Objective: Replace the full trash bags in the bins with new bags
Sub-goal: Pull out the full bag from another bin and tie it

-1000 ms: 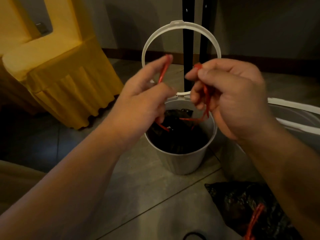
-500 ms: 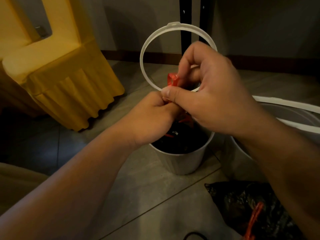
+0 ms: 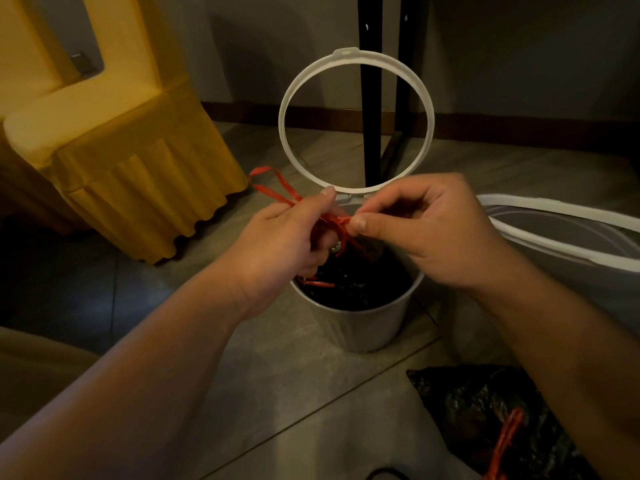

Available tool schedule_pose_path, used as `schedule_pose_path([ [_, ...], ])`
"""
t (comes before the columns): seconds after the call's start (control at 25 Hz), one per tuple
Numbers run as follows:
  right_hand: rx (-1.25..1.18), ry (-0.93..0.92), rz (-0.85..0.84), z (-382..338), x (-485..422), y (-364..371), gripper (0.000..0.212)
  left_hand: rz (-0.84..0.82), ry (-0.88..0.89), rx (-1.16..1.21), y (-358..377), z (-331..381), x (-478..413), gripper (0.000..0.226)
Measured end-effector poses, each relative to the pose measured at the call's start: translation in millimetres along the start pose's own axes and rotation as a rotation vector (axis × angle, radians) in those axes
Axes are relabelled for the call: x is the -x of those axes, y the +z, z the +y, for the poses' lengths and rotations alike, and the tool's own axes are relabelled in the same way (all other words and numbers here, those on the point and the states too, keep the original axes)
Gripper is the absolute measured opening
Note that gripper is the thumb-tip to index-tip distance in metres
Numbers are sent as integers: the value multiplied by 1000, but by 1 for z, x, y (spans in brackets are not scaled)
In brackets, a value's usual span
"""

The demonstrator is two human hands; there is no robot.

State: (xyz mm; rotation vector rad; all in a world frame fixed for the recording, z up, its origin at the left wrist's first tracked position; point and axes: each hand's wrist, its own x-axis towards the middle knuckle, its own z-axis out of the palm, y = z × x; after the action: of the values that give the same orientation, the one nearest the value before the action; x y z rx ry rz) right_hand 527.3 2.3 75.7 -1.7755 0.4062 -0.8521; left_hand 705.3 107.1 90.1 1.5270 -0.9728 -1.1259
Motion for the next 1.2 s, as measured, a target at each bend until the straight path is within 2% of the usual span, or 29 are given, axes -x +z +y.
schedule_pose_path([
  [0.04,-15,15,36,0,0,2,12,17,-1,-23,0,-1,0,58],
  [0.12,-117,74,147,1,1,6,19,48,26,-79,1,-2,1,53],
  [0.24,-407,156,265,1,2,8,24,156,86,-35,-1,-2,3,44],
  [0.32,-564,186,239,0,5,6,34,262,91,-17,-3,-2,1,39],
  [0.4,-632,267,126,-1,9,8,53,313,122,-48,-7,2,1,31],
  [0.48,-475,341,1,-1,11,15,72,294,190,-113,-9,8,4,22],
  [0.56,-138,287,-66,1,11,25,77,241,275,-220,-10,14,10,12],
  [0.64,101,168,-68,2,8,35,56,174,340,-304,-10,18,18,7],
  [0.76,303,94,-50,4,7,43,23,71,349,-274,-8,18,28,13],
  [0.92,468,-22,-17,5,9,46,8,67,356,-239,-7,12,33,16],
  [1.0,507,-35,-3,3,9,45,14,84,350,-260,-7,9,35,14],
  [1.12,590,-43,64,4,9,41,7,96,319,-228,-9,6,39,16],
  [1.2,632,-28,106,5,7,40,10,76,303,-203,-7,5,42,21],
])
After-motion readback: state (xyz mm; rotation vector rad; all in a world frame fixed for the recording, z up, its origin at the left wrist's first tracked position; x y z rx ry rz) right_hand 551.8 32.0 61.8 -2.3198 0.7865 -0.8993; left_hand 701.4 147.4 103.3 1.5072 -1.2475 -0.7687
